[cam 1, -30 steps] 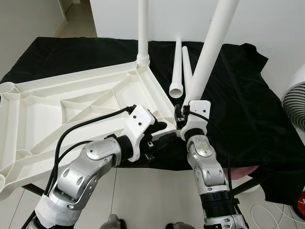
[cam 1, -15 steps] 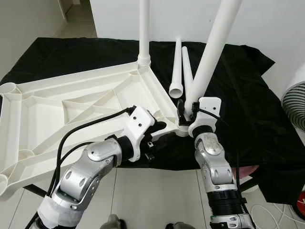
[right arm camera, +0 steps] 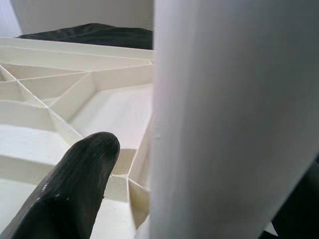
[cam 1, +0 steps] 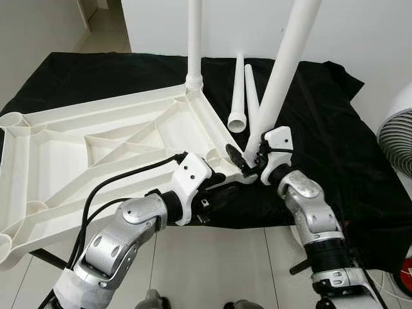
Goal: Building children table
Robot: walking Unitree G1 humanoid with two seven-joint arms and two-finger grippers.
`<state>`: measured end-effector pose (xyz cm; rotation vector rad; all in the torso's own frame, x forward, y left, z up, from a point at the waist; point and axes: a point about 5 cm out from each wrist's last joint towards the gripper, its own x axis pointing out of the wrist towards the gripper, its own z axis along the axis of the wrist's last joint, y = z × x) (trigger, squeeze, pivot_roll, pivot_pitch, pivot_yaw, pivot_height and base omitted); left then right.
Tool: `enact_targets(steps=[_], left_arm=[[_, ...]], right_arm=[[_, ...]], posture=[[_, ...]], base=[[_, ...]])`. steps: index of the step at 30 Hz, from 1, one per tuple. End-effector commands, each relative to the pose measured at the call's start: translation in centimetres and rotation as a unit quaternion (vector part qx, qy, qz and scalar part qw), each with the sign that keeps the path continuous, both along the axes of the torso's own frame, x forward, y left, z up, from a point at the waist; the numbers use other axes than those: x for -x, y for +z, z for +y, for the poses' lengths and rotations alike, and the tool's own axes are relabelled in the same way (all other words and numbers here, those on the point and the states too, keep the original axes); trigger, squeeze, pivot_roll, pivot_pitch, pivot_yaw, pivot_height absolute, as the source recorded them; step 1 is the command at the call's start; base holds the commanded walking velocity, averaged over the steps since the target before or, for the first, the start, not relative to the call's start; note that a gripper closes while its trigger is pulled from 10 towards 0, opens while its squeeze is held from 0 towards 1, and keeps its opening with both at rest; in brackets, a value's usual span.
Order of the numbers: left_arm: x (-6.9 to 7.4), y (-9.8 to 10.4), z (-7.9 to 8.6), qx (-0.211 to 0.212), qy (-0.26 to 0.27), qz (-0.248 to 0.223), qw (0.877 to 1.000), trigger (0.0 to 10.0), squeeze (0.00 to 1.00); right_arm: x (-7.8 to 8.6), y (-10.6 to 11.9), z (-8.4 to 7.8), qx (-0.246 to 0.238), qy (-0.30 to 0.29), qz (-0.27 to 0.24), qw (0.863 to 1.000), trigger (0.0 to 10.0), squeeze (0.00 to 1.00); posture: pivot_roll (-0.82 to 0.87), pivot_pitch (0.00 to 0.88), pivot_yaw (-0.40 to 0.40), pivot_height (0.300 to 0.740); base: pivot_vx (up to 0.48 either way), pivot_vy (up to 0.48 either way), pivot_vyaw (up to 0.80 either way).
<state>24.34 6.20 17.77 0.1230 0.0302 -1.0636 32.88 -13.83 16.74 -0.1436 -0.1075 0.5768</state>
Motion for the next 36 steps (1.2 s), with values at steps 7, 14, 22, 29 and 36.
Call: enact_targets(steps=[7, 14, 22, 29, 36], left_arm=[[-0.2, 0.3, 0.0, -0.003, 0.002, -0.016, 1.000, 10.0, 0.00], [-0.3, 0.6, 0.1, -0.003, 0.003, -0.022, 1.000, 10.0, 0.00], [-0.5, 0.8, 0.3, -0.002, 0.008, -0.027, 1.000, 10.0, 0.00], [-0.4, 0.9, 0.3, -0.001, 0.008, -0.028, 1.000, 10.0, 0.00], [-0.3, 0.9, 0.3, -0.001, 0.006, -0.025, 1.000, 10.0, 0.00]], right_arm=[[-0.7, -0.3, -0.6, 0.033, 0.090, 0.024, 0.995, 10.0, 0.00], [-1.4, -0.7, -0.8, 0.074, 0.125, 0.025, 0.989, 1.1, 0.00], [-1.6, -0.8, -1.0, 0.060, 0.136, 0.033, 0.988, 0.0, 0.00], [-2.0, -1.1, -1.4, 0.025, 0.070, 0.044, 0.996, 10.0, 0.00], [-1.4, -1.2, -0.3, 0.000, 0.030, 0.042, 0.999, 10.0, 0.00]], posture=[[-0.05, 0.058, 0.025, 0.740], [-0.04, 0.049, 0.021, 0.740], [-0.04, 0.041, 0.016, 0.740], [-0.04, 0.053, 0.018, 0.740], [-0.05, 0.059, 0.020, 0.740]], base=[[0.000, 0.000, 0.00], [0.000, 0.000, 0.00], [0.000, 0.000, 0.00], [0.000, 0.000, 0.00], [0.000, 0.000, 0.00]])
